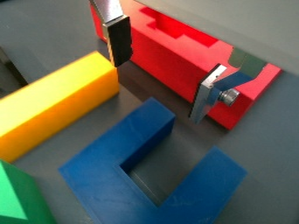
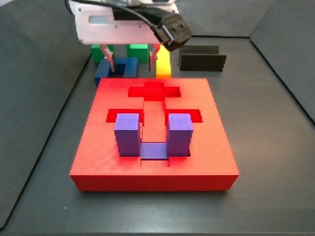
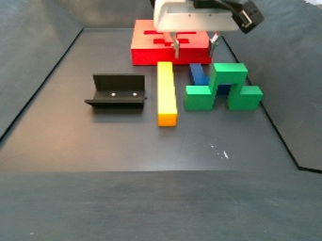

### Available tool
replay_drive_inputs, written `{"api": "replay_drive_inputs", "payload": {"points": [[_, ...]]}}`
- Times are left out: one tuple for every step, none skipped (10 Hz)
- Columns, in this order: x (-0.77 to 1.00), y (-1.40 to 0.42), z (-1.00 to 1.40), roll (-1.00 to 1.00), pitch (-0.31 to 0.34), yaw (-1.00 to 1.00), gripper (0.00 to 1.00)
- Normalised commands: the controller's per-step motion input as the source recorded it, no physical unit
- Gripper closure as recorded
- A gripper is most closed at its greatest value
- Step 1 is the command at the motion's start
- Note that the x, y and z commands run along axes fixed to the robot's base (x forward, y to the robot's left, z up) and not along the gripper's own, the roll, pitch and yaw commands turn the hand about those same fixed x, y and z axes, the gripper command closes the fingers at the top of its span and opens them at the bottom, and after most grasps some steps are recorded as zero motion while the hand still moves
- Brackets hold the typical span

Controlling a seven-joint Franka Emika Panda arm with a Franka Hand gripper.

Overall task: Pick up the blue object. Move up. Place the blue object on the fixture. Regrasp the blue object. Move to above the board. Insert the blue object.
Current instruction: Pick up the blue object.

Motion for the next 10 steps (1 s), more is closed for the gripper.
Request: {"api": "replay_drive_inputs", "payload": {"points": [[0.10,0.00,-0.25,0.01,0.000,0.00,0.00],[0.09,0.00,-0.30,0.04,0.000,0.00,0.00],[0.00,0.05,-0.36,0.09,0.000,0.00,0.00],[0.00,0.05,-0.38,0.11,0.000,0.00,0.00],[0.00,0.05,-0.36,0.11,0.000,0.00,0.00],[0.00,0.05,-0.34,0.11,0.000,0.00,0.00],[0.00,0.01,-0.29,0.09,0.000,0.00,0.00],[0.00,0.00,-0.24,0.09,0.000,0.00,0.00],[0.00,0.00,-0.08,0.07,0.000,0.00,0.00],[0.01,0.00,0.00,-0.03,0.000,0.00,0.00]]}}
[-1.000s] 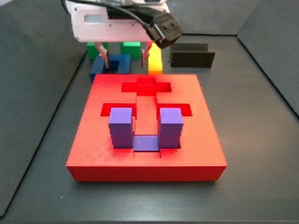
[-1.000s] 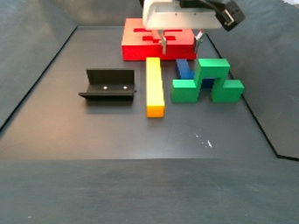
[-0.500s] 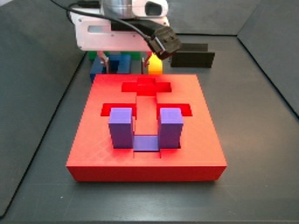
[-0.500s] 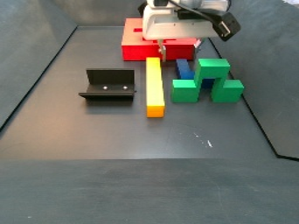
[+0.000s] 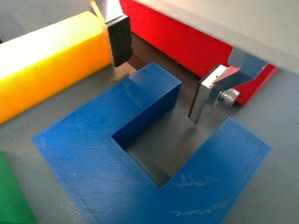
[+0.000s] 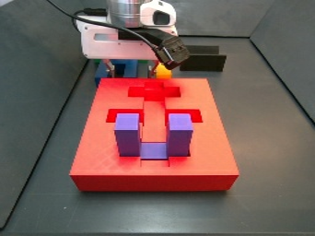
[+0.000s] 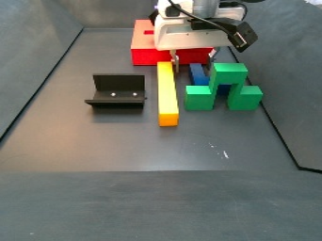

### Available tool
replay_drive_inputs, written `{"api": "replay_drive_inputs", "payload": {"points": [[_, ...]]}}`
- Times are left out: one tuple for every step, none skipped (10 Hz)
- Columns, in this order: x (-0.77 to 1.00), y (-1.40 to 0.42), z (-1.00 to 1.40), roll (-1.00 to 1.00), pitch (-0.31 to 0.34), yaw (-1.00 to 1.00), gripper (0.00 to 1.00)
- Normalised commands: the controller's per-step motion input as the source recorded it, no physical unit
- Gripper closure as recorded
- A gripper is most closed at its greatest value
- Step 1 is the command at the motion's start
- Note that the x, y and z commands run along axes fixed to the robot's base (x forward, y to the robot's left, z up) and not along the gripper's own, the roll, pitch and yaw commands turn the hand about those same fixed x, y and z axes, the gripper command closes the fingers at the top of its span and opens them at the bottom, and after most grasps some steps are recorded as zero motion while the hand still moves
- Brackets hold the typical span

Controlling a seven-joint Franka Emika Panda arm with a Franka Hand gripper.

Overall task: Pick up the blue object. Move up. Place the blue object on the fixture. Regrasp the blue object. Move to above the board. Insert the blue object.
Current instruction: Pick up the blue object.

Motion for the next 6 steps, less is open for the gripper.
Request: {"api": "replay_drive_inputs", "payload": {"points": [[0.00,0.07,0.00,0.00,0.020,-0.01,0.00],[0.00,0.11,0.00,0.00,0.021,-0.05,0.00],[0.00,0.08,0.03,-0.01,0.014,-0.06,0.00],[0.00,0.00,0.00,0.00,0.021,-0.06,0.00],[0.00,0.00,0.03,0.00,0.011,-0.05,0.00],[0.00,0.00,0.00,0.00,0.000,-0.03,0.00]]}}
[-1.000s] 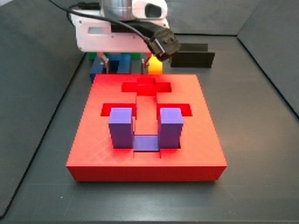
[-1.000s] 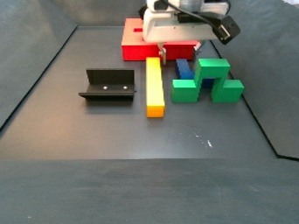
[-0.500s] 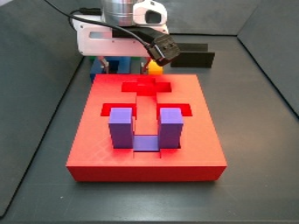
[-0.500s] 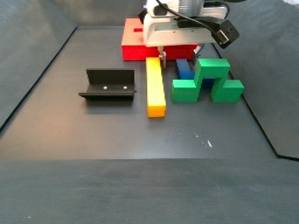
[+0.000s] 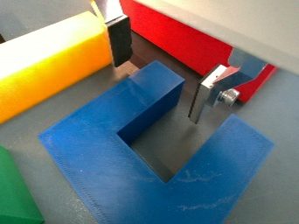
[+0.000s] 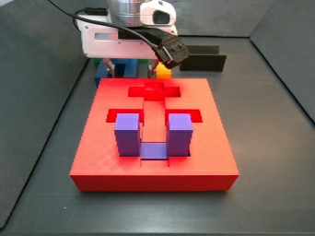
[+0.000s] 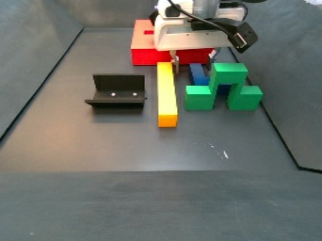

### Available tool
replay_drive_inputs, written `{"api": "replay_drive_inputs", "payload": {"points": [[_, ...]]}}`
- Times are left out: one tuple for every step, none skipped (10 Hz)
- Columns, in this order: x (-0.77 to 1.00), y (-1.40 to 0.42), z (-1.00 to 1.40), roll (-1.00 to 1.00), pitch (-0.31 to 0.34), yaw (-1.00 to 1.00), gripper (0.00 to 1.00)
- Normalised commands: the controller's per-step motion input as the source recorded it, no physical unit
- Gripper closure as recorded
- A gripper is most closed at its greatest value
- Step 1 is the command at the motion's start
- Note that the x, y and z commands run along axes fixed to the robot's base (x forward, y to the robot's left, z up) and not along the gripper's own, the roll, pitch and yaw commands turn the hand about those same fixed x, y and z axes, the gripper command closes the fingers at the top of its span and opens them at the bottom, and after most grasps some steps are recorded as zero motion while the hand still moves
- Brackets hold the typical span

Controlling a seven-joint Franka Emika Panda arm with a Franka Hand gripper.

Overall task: Pick up the blue object. Move up. Place the blue object on the fixture. Regrasp the blue object. Move to above the board. Insert the blue object.
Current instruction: Pick up the blue object.

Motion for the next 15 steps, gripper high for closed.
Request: {"api": "replay_drive_inputs", "payload": {"points": [[0.00,0.00,0.00,0.00,0.000,0.00,0.00],[0.00,0.00,0.00,0.00,0.000,0.00,1.00],[0.00,0.00,0.00,0.00,0.000,0.00,1.00],[0.00,0.00,0.00,0.00,0.000,0.00,1.00],[0.00,0.00,0.00,0.00,0.000,0.00,1.00],[0.00,0.00,0.00,0.00,0.000,0.00,1.00],[0.00,0.00,0.00,0.00,0.000,0.00,1.00],[0.00,0.00,0.00,0.00,0.000,0.00,1.00],[0.00,0.00,0.00,0.00,0.000,0.00,1.00],[0.00,0.00,0.00,0.00,0.000,0.00,1.00],[0.00,0.00,0.00,0.00,0.000,0.00,1.00],[0.00,0.00,0.00,0.00,0.000,0.00,1.00],[0.00,0.00,0.00,0.00,0.000,0.00,1.00],[0.00,0.00,0.00,0.00,0.000,0.00,1.00],[0.00,0.00,0.00,0.00,0.000,0.00,1.00]]}}
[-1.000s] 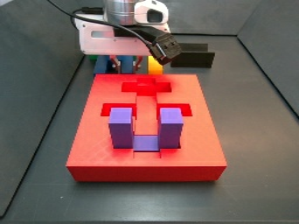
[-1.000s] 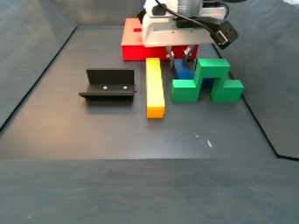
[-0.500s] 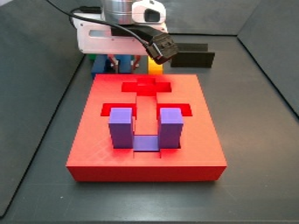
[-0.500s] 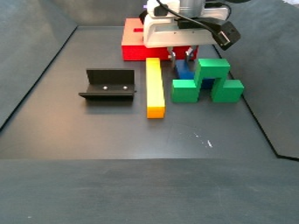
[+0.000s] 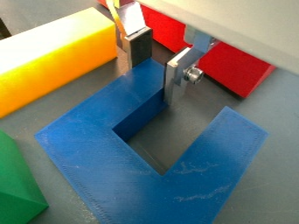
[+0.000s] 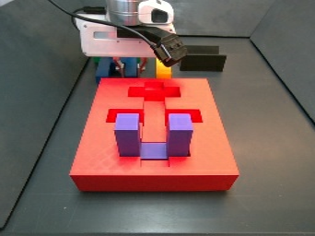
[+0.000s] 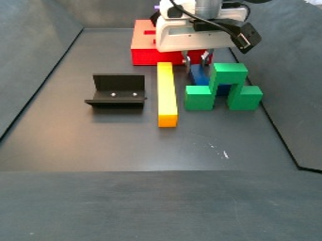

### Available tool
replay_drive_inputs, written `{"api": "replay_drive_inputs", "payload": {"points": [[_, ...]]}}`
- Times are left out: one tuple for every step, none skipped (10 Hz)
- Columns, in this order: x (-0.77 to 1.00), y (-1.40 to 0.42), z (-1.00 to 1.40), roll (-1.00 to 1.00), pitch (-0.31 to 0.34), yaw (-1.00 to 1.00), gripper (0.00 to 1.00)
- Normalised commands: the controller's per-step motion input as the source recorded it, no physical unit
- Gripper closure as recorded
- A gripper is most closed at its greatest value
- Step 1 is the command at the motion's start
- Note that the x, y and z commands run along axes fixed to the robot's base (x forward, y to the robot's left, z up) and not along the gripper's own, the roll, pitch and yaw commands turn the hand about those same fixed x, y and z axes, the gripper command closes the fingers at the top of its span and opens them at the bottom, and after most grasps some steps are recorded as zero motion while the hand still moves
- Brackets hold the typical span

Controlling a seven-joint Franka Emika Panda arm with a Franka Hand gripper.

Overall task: Pick up the blue object. Move up. Place the blue object on the fixture. Regrasp the blue object. Move to above the board. Insert the blue object.
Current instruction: Pick up the blue object, then move up, then place the blue object on the fixture.

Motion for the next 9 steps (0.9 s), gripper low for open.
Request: {"api": "replay_drive_inputs", "payload": {"points": [[0.00,0.00,0.00,0.00,0.000,0.00,1.00],[0.00,0.00,0.00,0.00,0.000,0.00,1.00],[0.00,0.00,0.83,0.00,0.000,0.00,1.00],[0.02,0.05,0.81,0.00,0.005,0.03,1.00],[-0.03,0.04,0.71,-0.01,0.039,0.03,1.00],[-0.01,0.02,0.25,-0.08,0.021,0.01,1.00],[0.00,0.00,-0.01,0.00,-0.011,0.00,1.00],[0.15,0.00,0.22,-0.13,-0.031,-0.01,1.00],[0.61,0.00,0.62,-0.34,0.000,-0.27,1.00]]}}
